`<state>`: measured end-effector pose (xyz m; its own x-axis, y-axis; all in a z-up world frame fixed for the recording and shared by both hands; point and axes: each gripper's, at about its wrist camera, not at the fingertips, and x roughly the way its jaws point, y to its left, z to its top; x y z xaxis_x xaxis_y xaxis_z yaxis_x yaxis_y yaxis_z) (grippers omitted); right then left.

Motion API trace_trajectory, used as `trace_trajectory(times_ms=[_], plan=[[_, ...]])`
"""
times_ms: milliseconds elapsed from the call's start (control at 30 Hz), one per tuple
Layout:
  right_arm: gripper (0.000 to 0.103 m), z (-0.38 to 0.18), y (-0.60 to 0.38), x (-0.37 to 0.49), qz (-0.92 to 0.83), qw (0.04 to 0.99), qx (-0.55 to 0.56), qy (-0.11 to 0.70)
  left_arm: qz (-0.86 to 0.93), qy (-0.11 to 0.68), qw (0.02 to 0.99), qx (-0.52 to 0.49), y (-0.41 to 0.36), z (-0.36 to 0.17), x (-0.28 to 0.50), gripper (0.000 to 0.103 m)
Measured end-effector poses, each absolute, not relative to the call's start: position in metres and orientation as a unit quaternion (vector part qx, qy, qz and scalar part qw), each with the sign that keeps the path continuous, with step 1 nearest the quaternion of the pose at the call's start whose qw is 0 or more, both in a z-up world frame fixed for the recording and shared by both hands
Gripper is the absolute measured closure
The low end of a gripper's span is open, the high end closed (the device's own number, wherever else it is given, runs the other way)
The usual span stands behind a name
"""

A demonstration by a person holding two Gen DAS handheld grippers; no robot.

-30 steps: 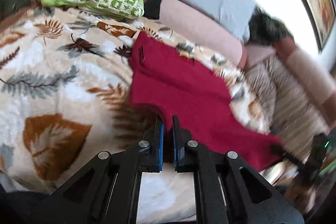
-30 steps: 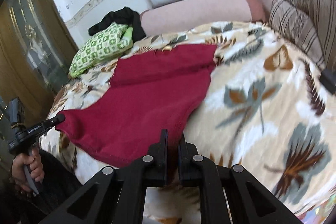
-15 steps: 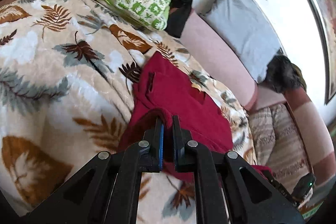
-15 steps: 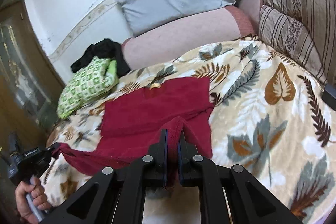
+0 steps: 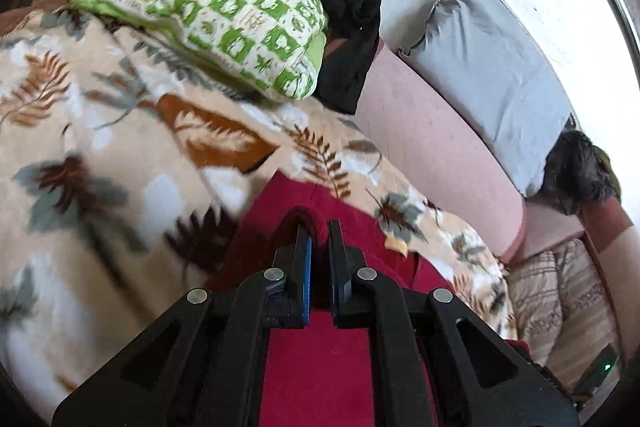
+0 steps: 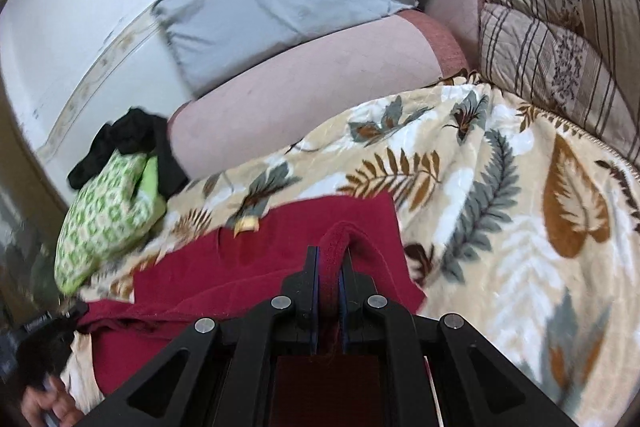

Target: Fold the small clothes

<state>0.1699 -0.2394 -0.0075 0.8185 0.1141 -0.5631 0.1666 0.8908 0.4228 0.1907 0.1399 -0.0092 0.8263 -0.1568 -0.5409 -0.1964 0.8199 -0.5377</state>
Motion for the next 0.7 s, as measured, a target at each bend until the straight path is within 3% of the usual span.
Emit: trace_trajectory(times_ms=[333, 400, 467, 600, 667, 700], plan=[[0.096, -0.043, -0.242, 0.225, -0.019, 0.917, 0.25, 0.31, 0.029, 0.311, 0.92, -0.237, 0.127, -0.041, 0.24, 0.097], [0.096, -0.052, -0.246, 0.234, 0.001, 0.914, 0.263, 0.31, 0.026, 0.322, 0.917, -0.232, 0.127, -0.046, 0.247, 0.091], [0.093, -0.059, -0.246, 0.242, 0.023, 0.91, 0.266, 0.317, 0.017, 0.354, 0.907, -0.23, 0.127, -0.053, 0.256, 0.075], [0.062, -0.053, -0.25, 0.235, 0.043, 0.907, 0.285, 0.308, 0.021, 0.348, 0.906, -0.238, 0.136, -0.044, 0.253, 0.067], [0.06, -0.037, -0.25, 0.224, 0.047, 0.922, 0.265, 0.28, 0.048, 0.306, 0.92, -0.241, 0.145, -0.029, 0.24, 0.04], [0.06, -0.029, -0.25, 0.218, 0.037, 0.931, 0.246, 0.266, 0.068, 0.272, 0.929, -0.242, 0.15, -0.018, 0.229, 0.036]])
